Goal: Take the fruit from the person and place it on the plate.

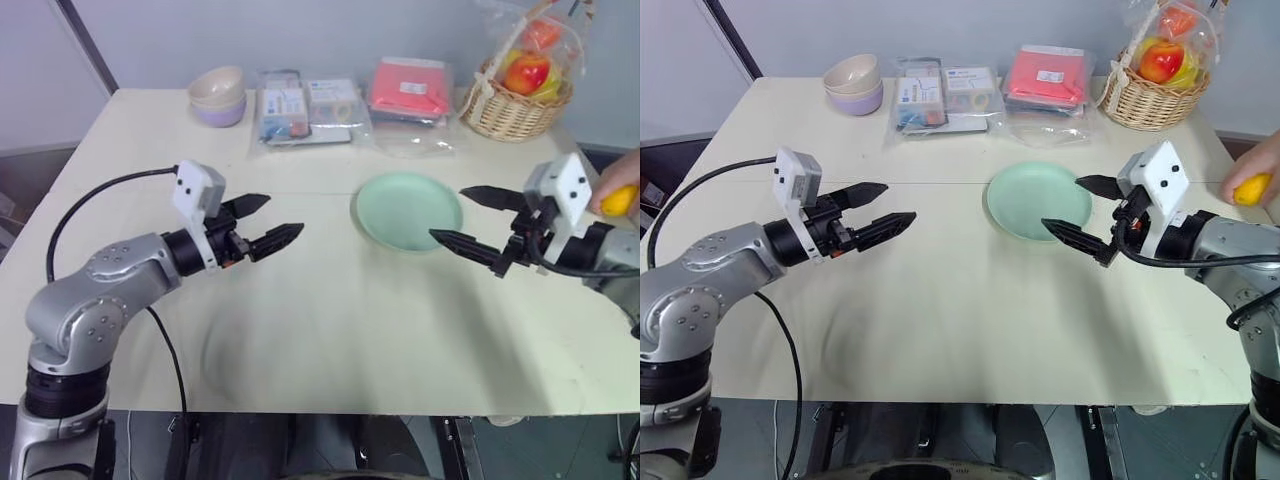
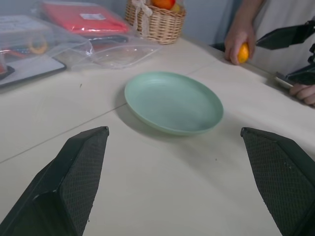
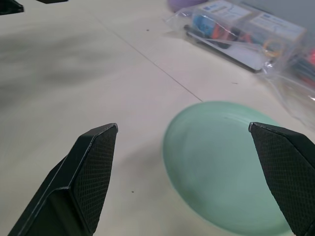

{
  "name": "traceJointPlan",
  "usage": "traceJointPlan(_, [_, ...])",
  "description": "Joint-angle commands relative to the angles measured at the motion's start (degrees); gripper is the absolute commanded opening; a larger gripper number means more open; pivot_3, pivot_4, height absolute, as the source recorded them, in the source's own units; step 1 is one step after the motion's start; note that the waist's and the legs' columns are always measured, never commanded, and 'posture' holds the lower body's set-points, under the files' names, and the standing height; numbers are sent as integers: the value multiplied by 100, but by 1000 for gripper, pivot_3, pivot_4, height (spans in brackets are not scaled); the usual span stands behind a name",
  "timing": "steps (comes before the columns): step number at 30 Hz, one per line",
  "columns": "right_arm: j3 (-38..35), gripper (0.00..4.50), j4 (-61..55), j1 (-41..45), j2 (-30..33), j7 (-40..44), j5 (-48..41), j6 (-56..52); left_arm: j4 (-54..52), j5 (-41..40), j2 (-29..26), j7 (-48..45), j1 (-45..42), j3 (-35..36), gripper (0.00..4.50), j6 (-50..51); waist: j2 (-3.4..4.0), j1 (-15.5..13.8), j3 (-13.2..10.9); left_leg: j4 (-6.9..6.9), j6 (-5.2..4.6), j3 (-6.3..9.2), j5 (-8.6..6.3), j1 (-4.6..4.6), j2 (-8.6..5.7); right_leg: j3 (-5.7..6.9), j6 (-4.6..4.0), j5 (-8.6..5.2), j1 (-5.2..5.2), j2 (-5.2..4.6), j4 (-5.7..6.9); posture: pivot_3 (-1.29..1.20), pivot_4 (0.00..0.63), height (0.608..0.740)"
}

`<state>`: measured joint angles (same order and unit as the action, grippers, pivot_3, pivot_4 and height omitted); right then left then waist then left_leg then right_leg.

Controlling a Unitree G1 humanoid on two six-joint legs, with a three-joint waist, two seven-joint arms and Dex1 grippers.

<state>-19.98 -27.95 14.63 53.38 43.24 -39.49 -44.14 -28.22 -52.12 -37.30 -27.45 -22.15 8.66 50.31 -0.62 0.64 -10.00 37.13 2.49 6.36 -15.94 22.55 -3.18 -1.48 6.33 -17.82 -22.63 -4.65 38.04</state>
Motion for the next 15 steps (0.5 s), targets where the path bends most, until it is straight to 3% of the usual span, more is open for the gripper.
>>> traceJointPlan(1, [-286,4366,-85,20,129,38,-18,91,-113,22,-38,-32,-6,140,4500,-96,0,-3,0,0,0,0,0,0,0,0,0,0,0,1,0,0,150,740])
traceJointPlan(15, [-313,4366,-94,12,123,-44,8,111,1,66,148,-7,-62,160,4500,-140,0,-2,0,1,0,0,0,0,0,0,0,0,1,0,0,0,150,740])
